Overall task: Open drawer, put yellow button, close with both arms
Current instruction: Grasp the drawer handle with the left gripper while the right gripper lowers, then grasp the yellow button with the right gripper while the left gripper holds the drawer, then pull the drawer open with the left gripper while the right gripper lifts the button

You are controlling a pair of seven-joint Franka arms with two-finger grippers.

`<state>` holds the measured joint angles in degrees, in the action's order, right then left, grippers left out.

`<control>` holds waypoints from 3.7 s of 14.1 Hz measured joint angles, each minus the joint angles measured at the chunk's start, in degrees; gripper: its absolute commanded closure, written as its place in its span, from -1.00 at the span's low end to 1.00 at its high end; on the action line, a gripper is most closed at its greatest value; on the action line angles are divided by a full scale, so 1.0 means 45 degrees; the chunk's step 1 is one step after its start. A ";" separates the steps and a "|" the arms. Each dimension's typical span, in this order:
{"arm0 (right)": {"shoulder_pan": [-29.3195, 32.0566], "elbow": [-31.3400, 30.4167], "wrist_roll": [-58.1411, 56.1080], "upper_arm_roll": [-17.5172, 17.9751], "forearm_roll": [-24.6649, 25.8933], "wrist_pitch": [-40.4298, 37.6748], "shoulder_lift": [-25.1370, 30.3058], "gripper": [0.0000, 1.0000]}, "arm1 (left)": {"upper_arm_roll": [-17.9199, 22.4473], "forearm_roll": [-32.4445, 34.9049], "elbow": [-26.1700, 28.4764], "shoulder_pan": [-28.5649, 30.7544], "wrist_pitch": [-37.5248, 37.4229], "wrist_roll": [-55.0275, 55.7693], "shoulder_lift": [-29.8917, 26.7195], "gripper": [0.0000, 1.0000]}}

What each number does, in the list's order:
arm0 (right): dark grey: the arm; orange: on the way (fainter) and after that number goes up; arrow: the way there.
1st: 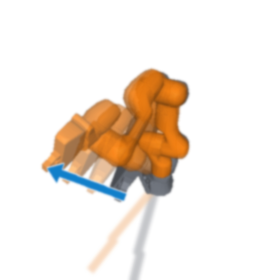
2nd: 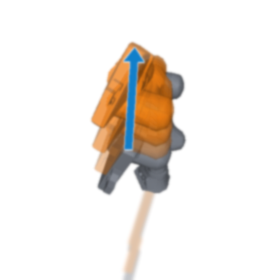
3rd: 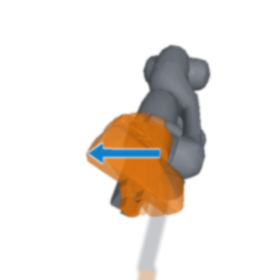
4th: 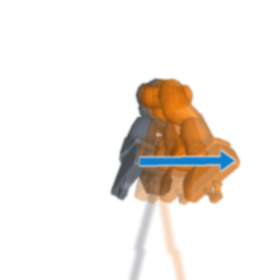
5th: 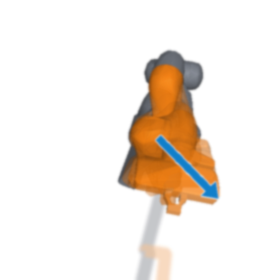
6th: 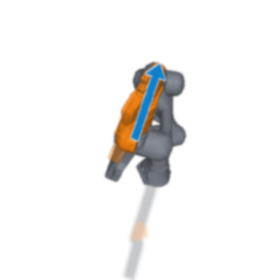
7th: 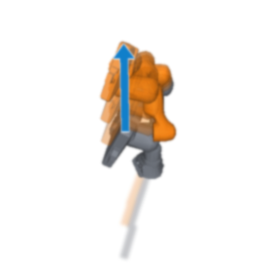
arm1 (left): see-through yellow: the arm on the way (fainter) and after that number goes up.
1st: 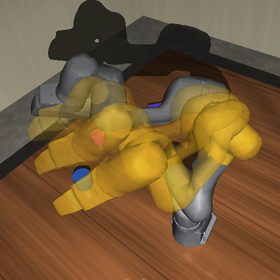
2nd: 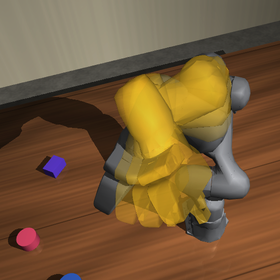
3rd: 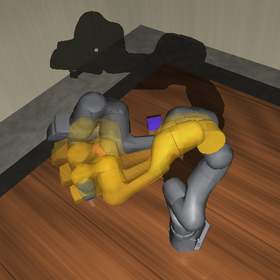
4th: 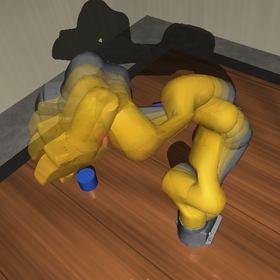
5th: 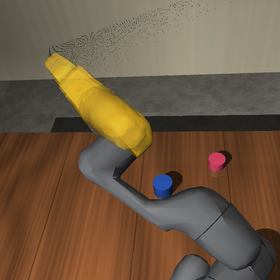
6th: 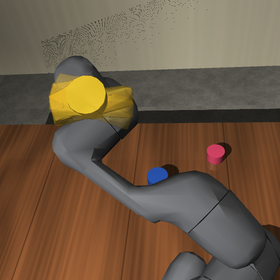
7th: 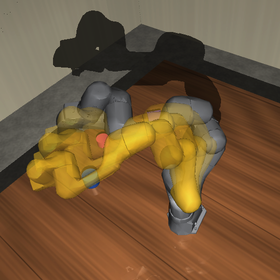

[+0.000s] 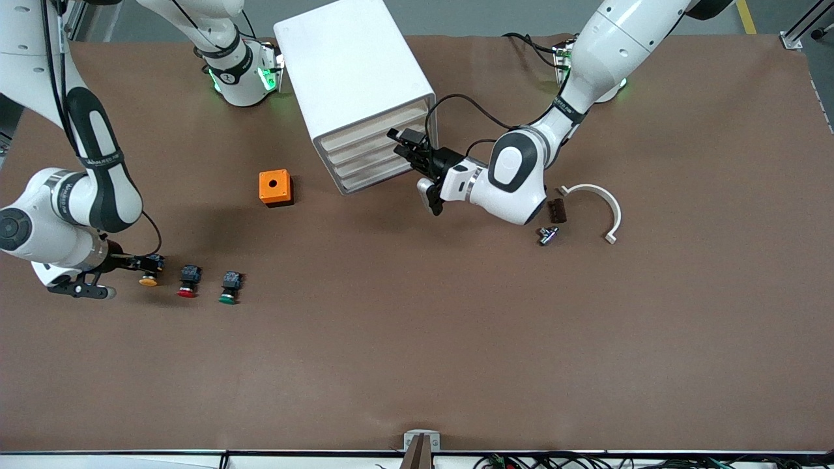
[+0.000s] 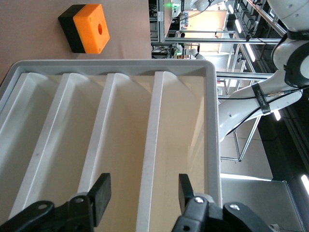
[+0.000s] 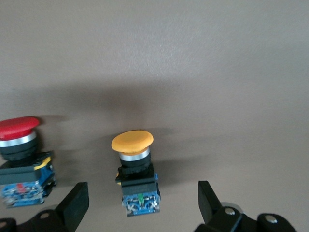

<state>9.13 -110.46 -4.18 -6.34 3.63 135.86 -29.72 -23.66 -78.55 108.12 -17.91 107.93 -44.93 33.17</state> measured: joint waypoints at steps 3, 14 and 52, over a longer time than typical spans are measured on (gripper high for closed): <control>0.0007 0.0006 -0.0046 0.0000 -0.0001 0.0026 -0.0264 -1.00 | -0.0001 -0.0684 0.0015 -0.0375 0.0191 -0.0541 0.0129 -0.23; 0.0104 0.0000 -0.0468 0.0038 -0.0005 -0.0066 -0.0639 -1.00 | -0.0003 -0.1676 -0.0012 -0.0903 0.0518 -0.1511 0.0666 0.00; -0.6600 0.3866 1.0275 0.0457 -0.0137 -1.1381 0.4380 0.51 | 0.1508 -0.0358 -0.2096 0.0043 0.1903 0.2622 0.0447 -1.00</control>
<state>-20.57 -93.06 42.05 -4.28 3.02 84.65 -10.02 -16.87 -80.16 98.69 -17.72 116.50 -33.13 35.19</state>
